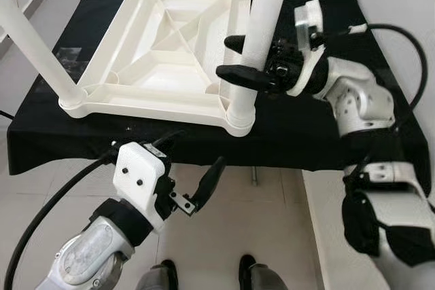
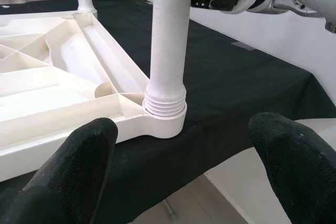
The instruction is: Building children table
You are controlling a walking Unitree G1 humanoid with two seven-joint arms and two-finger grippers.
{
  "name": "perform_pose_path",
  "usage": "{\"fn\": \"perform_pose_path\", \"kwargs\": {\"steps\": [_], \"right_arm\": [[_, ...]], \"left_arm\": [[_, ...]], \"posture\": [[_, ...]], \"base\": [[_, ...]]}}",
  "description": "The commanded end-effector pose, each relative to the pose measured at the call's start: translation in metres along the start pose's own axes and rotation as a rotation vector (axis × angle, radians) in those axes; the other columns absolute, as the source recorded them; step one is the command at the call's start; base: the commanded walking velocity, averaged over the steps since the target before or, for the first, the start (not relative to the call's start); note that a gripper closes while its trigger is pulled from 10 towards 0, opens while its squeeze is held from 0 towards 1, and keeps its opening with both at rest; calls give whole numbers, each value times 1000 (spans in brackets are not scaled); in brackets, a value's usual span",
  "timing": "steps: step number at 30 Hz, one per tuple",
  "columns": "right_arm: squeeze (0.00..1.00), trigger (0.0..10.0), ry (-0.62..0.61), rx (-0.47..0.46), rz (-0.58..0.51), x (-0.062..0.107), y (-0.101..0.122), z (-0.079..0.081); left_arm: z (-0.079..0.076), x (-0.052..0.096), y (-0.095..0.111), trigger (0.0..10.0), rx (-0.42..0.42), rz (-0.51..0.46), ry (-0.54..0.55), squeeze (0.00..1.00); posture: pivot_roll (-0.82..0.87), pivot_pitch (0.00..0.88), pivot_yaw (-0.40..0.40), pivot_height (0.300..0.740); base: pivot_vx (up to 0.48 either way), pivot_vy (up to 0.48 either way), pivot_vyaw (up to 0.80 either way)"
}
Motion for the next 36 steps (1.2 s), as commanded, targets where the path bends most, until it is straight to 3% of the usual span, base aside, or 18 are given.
{"fn": "perform_pose_path", "kwargs": {"steps": [1, 8, 13, 14, 15, 16, 17, 19, 20, 21, 22, 24, 29, 30, 31, 34, 35, 36], "right_arm": [[0, 0, 86, 6, -12, -2, 1, 3], [0, 0, 124, 24, 20, 3, -1, -1], [0, 0, 30, 83, 89, 9, -8, -6], [0, 0, -52, 102, 120, 12, -11, -9], [0, 0, -52, 102, 120, 12, -11, -9], [0, 0, -217, 101, 161, 14, -19, -13], [0, 0, -217, 101, 161, 14, -19, -13], [0, 0, -733, 131, 409, 24, -58, -3], [0, 0, -733, 131, 409, 24, -58, -3], [0, 0, -957, 122, 462, 34, -70, 11], [0, 0, -1084, 116, 491, 42, -75, 21], [0, 0, -1143, 81, 480, 44, -78, 23], [0, 0, -1118, 57, 414, 22, -74, 16], [0, 0, -1097, 39, 374, 9, -73, 14], [0, 6941, -1094, 30, 359, 6, -73, 13], [0, 6941, -1092, 36, 349, 3, -74, 13], [0, 10000, -1078, 22, 328, 1, -75, 14], [110, 10000, -1073, 4, 289, -5, -74, 21]], "left_arm": [[-2, 4, 0, 10000, -7, 12, 4, 0], [-2, 4, 0, 10000, -5, 14, 3, 0], [-2, 4, 0, 10000, -5, 14, 1, 0], [-2, 4, 0, 10000, -4, 14, 1, 0], [-2, 4, 0, 10000, -4, 14, 1, 0], [-2, 3, 0, 10000, -4, 14, 1, 0], [-2, 3, 0, 10000, -4, 14, 1, 0], [0, 2, 0, 10000, -9, 12, 4, 0], [0, 2, 0, 10000, -9, 12, 4, 0], [1, 2, 1, 10000, -12, 9, 8, 0], [3, 1, 1, 10000, -16, 7, 8, 0], [5, 0, 1, 10000, -19, 8, 8, 0], [7, 0, -1, 10000, -30, 13, -3, 0], [9, -1, -2, 10000, -39, 11, 5, 0], [11, -1, -2, 10000, -44, 10, 14, 0], [12, -1, -4, 10000, -46, 10, 26, 0], [13, -2, -5, 10000, -47, 9, 31, 0], [14, -3, -7, 10000, -49, 12, 39, 0]], "posture": [[136, 309, -48, 740], [132, 310, -44, 740], [119, 304, -45, 740], [111, 303, -46, 740], [111, 303, -46, 740], [104, 302, -51, 740], [104, 302, -51, 740], [109, 304, -42, 740], [109, 304, -42, 740], [109, 304, -42, 740], [105, 302, -32, 740], [97, 286, -18, 740], [96, 252, -26, 740], [100, 235, -30, 740], [102, 228, -33, 740], [104, 218, -36, 740], [107, 202, -39, 740], [107, 188, -41, 740]], "base": [[0, 0, 0], [0, 0, 0], [0, 0, 0], [0, 0, 0], [0, 0, 0], [0, 0, 0], [0, 0, 0], [0, 0, 0], [0, 0, 0], [0, 0, 0], [0, 0, 0], [0, 0, 0], [0, 0, 0], [0, 0, 0], [0, 0, 0], [0, 0, 0], [0, 0, 0], [0, 0, 0]]}}
Point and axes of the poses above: a point about 5 cm out from each wrist's last joint towards the gripper, its own x axis pointing back from the gripper into the wrist, its own y axis along the axis of the wrist's last joint, z = x × y, the point moved 1 cm from there along -x, pointing out of the wrist towards the gripper, and after that the axes turned 5 degrees about x, right-handed, at the moved point
